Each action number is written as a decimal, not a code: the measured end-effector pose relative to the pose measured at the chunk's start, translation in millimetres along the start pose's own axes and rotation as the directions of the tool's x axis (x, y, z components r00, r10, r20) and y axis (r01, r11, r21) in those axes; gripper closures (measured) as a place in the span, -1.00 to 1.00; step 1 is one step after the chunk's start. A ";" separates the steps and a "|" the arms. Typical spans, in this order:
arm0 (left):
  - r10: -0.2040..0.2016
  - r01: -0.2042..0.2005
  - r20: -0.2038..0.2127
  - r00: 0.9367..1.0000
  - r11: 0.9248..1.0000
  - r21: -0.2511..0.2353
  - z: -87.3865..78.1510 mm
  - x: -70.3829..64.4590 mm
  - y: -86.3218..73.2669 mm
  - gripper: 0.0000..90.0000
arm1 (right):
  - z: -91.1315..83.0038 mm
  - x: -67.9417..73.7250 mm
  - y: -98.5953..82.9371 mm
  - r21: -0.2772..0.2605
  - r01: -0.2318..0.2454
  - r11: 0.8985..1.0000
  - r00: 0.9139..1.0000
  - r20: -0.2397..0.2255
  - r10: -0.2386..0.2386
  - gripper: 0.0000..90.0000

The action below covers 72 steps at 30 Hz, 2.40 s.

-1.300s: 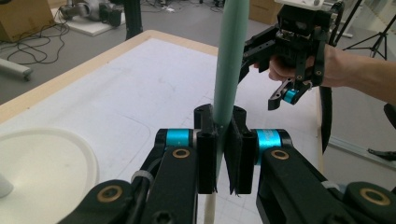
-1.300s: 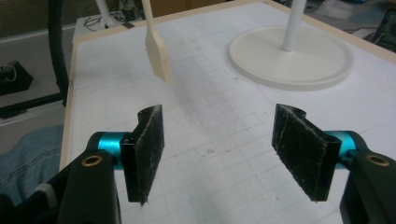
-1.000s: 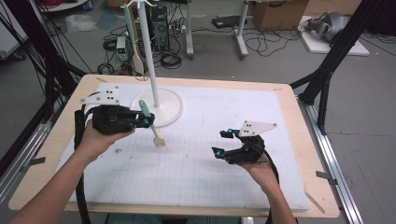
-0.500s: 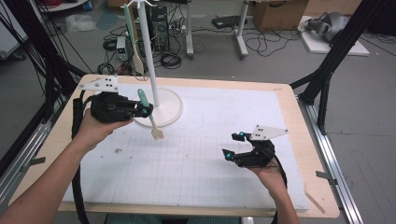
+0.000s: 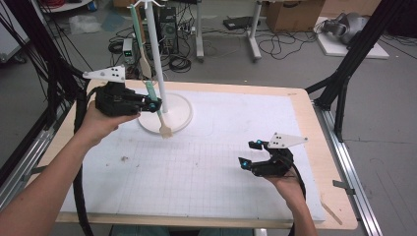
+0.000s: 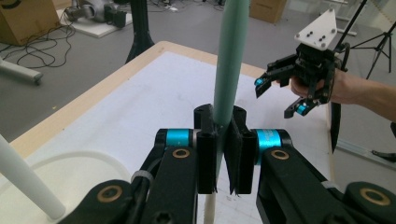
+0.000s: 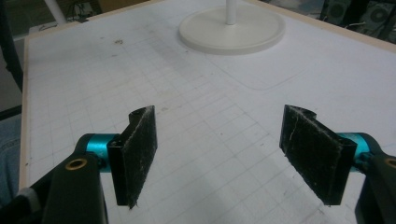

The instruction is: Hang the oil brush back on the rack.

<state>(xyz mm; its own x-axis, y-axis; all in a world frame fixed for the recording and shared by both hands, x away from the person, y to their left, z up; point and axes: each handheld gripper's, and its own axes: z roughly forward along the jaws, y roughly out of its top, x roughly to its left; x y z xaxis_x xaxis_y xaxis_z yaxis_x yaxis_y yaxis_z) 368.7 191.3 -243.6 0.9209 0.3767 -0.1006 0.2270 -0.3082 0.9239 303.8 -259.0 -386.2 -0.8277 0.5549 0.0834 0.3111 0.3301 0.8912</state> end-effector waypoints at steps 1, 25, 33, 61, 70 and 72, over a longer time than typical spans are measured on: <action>0.002 -0.002 -0.004 1.000 1.000 0.004 -0.8 1.6 1.8 0.85 | 0.5 -0.4 -0.4 -0.001 0.005 1.000 1.000 0.000 -0.005 -0.40; -0.005 0.005 0.005 1.000 1.000 0.015 -7.5 28.2 37.3 0.85 | 0.3 -5.4 -2.9 0.006 -0.005 1.000 1.000 0.010 0.005 -0.40; -0.004 0.004 0.007 1.000 1.000 0.017 -8.9 37.0 48.1 0.85 | 0.2 -7.7 -4.5 0.014 -0.015 1.000 1.000 0.022 0.015 -0.41; -0.017 0.016 0.020 1.000 1.000 0.023 -11.5 68.4 89.7 0.85 | 2.8 -8.4 -5.3 0.030 -0.008 1.000 1.000 0.025 0.007 -0.41; -0.017 0.016 0.012 1.000 1.000 0.025 -9.7 76.7 102.9 0.85 | 3.4 -9.2 -5.3 0.029 -0.006 1.000 1.000 0.028 0.006 -0.41; -0.019 0.018 0.013 1.000 1.000 0.022 -10.1 78.8 105.9 0.85 | 3.1 -9.1 -5.2 0.027 -0.007 1.000 1.000 0.027 0.006 -0.41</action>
<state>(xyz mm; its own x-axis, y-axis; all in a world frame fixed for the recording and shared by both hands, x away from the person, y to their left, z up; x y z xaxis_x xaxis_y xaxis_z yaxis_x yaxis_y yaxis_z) 462.1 197.2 -150.0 0.9206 0.3707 -0.1228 0.2508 -0.3202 0.9135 311.1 -263.4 -393.0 -0.8128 0.5775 0.0763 0.3291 0.3472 0.8782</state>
